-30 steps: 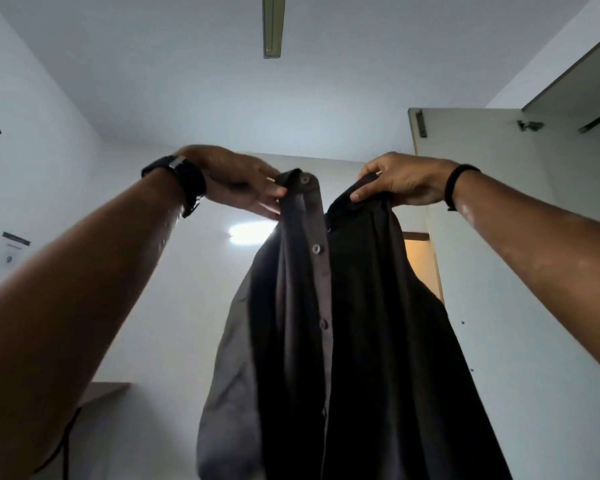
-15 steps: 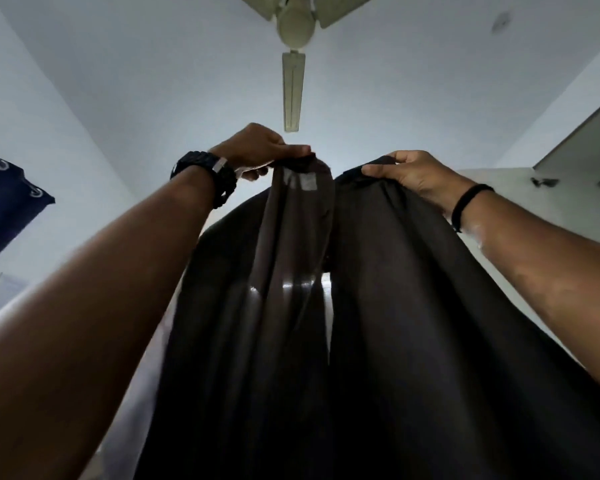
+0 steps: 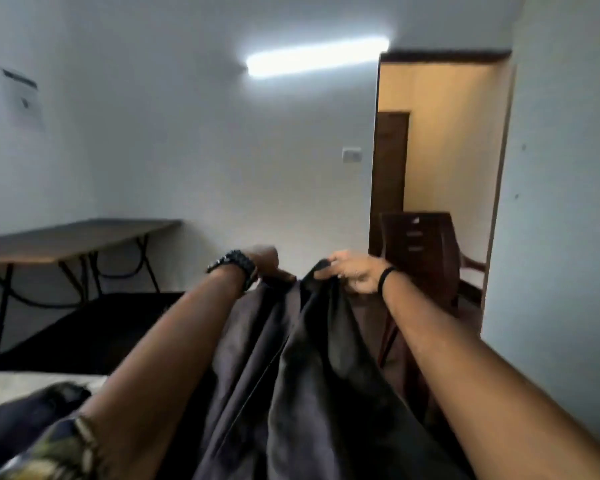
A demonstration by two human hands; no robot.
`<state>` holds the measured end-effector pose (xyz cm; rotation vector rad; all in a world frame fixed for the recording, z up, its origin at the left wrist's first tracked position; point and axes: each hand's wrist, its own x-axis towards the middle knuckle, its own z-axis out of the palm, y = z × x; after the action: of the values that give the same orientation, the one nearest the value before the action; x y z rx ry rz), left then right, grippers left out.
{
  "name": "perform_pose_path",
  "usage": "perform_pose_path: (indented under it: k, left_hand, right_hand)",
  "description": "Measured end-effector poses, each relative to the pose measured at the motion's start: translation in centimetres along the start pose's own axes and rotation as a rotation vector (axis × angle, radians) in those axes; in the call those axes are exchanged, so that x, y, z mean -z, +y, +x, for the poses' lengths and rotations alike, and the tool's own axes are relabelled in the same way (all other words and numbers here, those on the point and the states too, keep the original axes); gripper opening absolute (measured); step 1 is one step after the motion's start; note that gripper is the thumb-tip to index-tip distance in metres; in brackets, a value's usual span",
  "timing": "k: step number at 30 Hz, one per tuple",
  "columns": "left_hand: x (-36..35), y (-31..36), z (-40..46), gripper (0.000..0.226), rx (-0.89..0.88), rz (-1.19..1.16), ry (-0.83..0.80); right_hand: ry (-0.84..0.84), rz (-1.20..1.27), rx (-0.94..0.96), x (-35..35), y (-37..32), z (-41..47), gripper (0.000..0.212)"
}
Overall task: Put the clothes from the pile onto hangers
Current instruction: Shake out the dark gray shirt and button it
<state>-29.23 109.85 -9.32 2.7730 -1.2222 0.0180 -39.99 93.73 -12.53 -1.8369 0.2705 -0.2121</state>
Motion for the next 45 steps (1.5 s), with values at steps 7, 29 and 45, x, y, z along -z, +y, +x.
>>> perform_pose_path:
  k: [7,29,45]
  left_hand:
    - [-19.1,-4.1,4.6,0.051,0.179,-0.224,-0.225]
    - [-35.8,-6.9,6.4,0.053,0.204,-0.614,0.087]
    - [-37.9,-2.5,-2.6,0.032,0.257,-0.181,-0.038]
  right_hand:
    - [0.124,-0.358,-0.328,-4.3,18.8,5.0,0.01]
    - [0.475,-0.488,-0.313,-9.7,28.7,9.2,0.06]
    - [0.29,-0.616,-0.345,-15.8,31.8,1.2,0.057]
